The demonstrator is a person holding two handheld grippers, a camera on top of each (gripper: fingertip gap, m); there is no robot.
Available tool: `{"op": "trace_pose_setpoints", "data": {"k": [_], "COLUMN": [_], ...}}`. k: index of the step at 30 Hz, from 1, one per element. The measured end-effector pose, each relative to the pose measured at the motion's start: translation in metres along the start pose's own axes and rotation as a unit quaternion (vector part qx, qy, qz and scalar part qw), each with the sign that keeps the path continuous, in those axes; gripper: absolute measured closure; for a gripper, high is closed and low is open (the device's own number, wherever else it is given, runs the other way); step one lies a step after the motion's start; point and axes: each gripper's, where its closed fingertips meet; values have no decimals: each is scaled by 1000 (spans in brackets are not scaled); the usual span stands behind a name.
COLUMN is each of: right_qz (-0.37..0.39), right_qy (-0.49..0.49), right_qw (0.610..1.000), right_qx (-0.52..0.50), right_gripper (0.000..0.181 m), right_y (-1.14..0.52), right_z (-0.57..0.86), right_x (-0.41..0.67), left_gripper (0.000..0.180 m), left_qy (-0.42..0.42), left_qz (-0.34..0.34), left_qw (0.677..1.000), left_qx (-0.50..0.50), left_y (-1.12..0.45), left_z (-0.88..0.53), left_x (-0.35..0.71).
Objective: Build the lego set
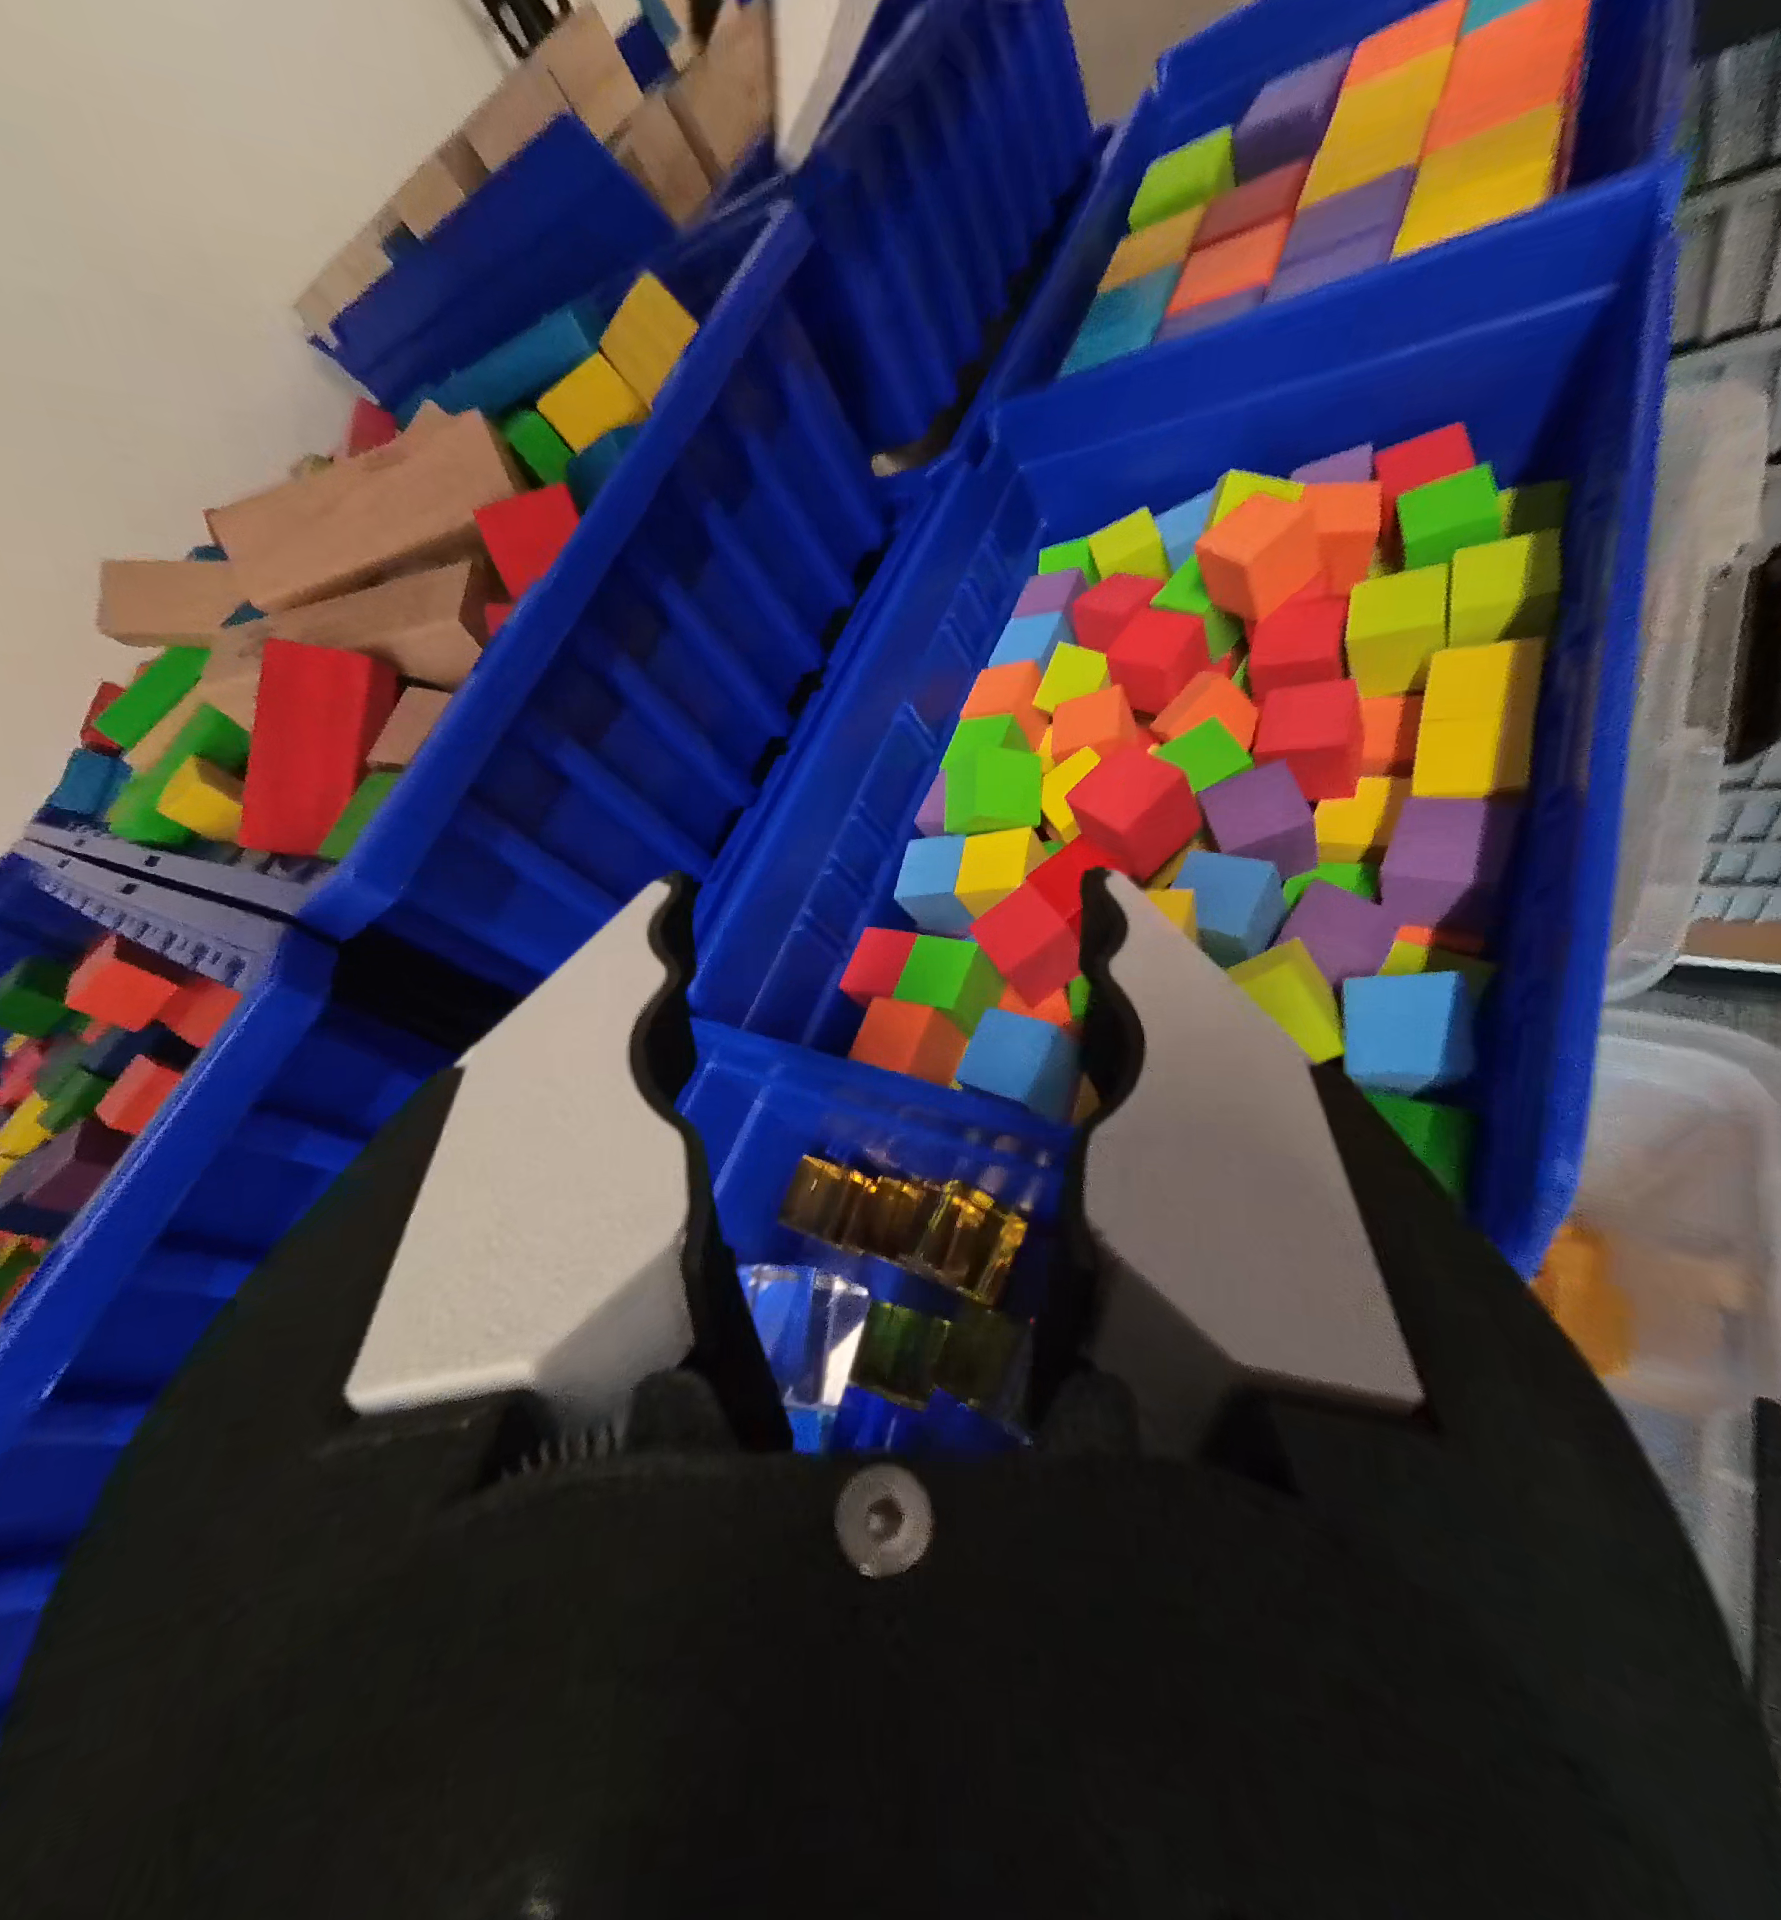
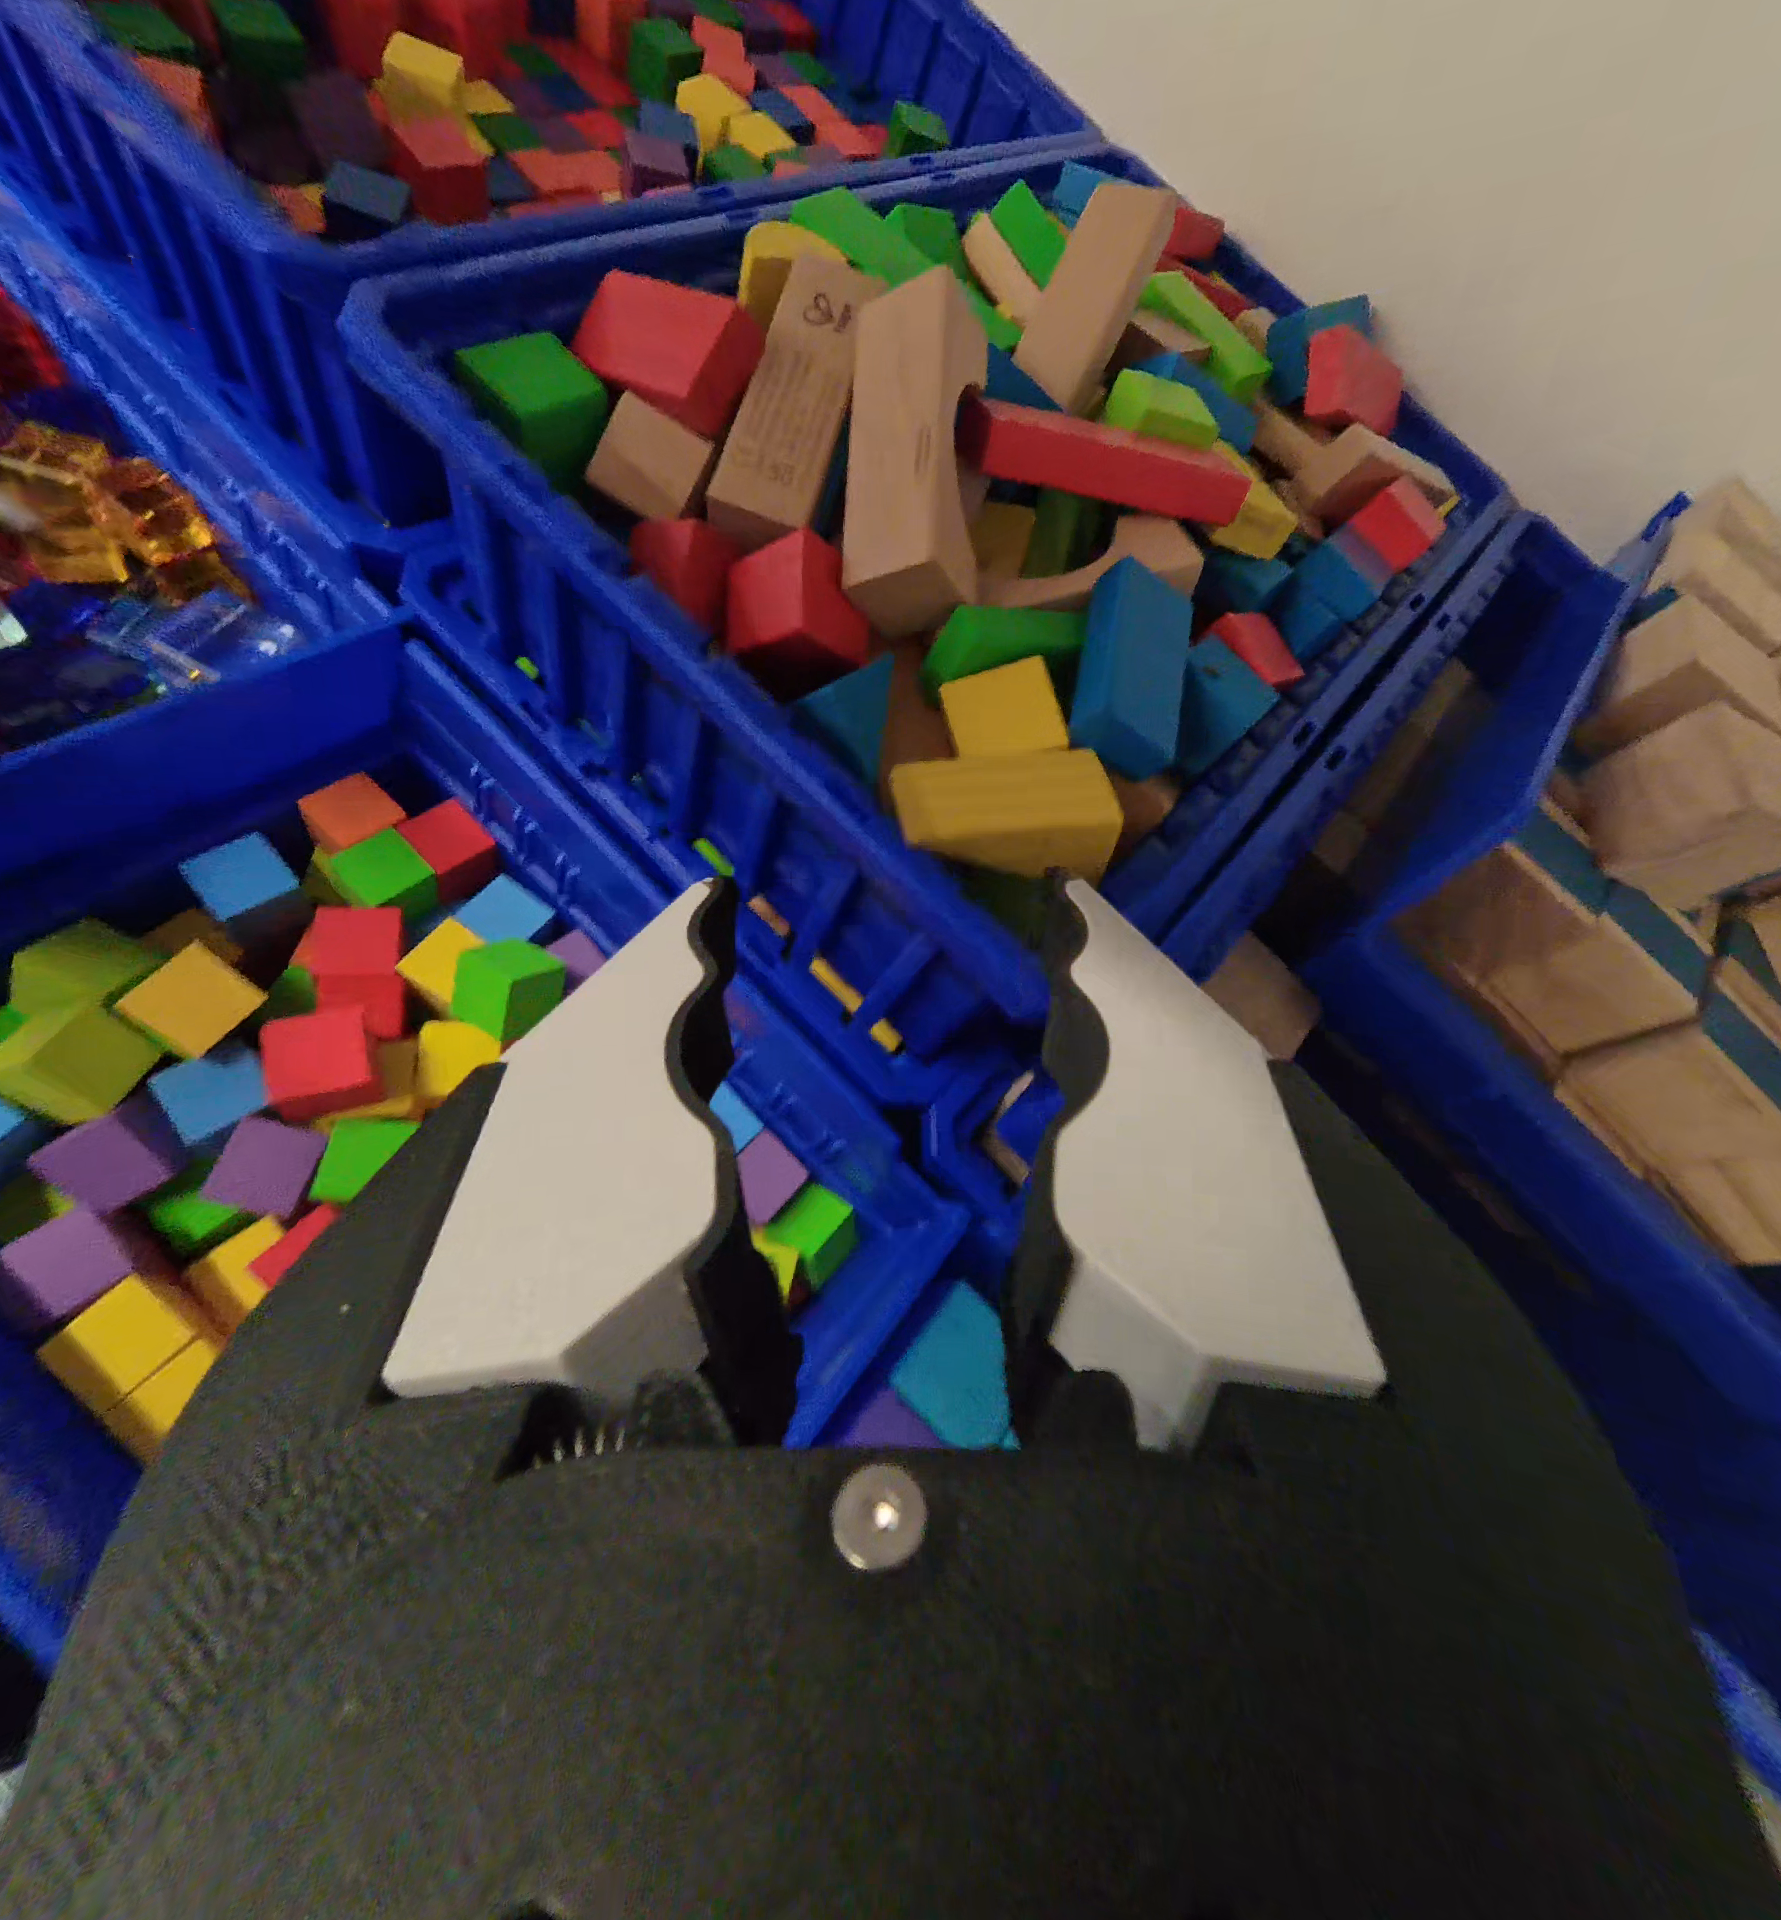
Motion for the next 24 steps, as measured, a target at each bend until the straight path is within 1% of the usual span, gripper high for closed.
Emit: {"op": "trace_pose_setpoints", "data": {"k": [2, 4, 8, 9, 10, 11, 12, 15, 16, 17, 18, 19, 20, 21, 24], "right_qz": [-7, -16, -75, -74, -105, -120, -110, -118, -102, -96, -103, -117, -134, -141, -150], "right_qy": [-6, -2, 27, 0, -11, 11, 48, 53, 70, 85, 103, 125, 131, 118, 99], "right_qw": [1000, 998, 992, 989, 984, 985, 986, 980, 980, 980, 979, 975, 970, 969, 967], "right_qx": [19, 53, 96, 130, 141, 121, 116, 151, 154, 151, 140, 140, 153, 168, 182], "right_gripper": [122, 124, 124, 125, 124, 140, 140, 142, 157, 167, 159, 145, 138, 141, 142], "right_y": [-20, -43, -89, -92, -94, -96, -98, -101, -102, -103, -105, -106, -109, -112, -114], "right_z": [9, 11, 22, 19, 23, 34, 38, 36, 35, 36, 37, 34, 28, 25, 26], "right_x": [8, 14, 4, 8, 3, 0, 1, 2, 7, 10, 10, 7, 1, 0, 0], "left_gripper": [107, 107, 106, 106, 106, 106, 105, 105, 105, 105, 105, 105, 105, 105, 105], "left_qy": [21, 19, 40, 47, 54, 62, 67, 76, 77, 77, 76, 72, 68, 64, 64], "left_qz": [3, -12, -23, -26, -28, -29, -31, -41, -47, -51, -54, -58, -66, -74, -81], "left_qw": [1000, 1000, 998, 998, 997, 996, 996, 993, 992, 991, 991, 990, 989, 989, 987], "left_qx": [-2, 12, 36, 43, 48, 53, 58, 80, 87, 93, 98, 103, 110, 115, 126], "left_y": [-1, -4, -5, -5, -4, -4, -4, -4, -5, -5, -6, -6, -7, -8, -10], "left_z": [1, 0, -10, -13, -16, -18, -21, -29, -31, -32, -33, -35, -36, -38, -41], "left_x": [2, -4, -10, -12, -14, -15, -16, -20, -22, -23, -24, -25, -27, -29, -30]}}
Point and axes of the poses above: each gripper's, where its closed fingertips meet, y back along the fingers, x out of its top, z = x × y across the jaws, and after that the axes turned 2 degrees about -y, right-handed
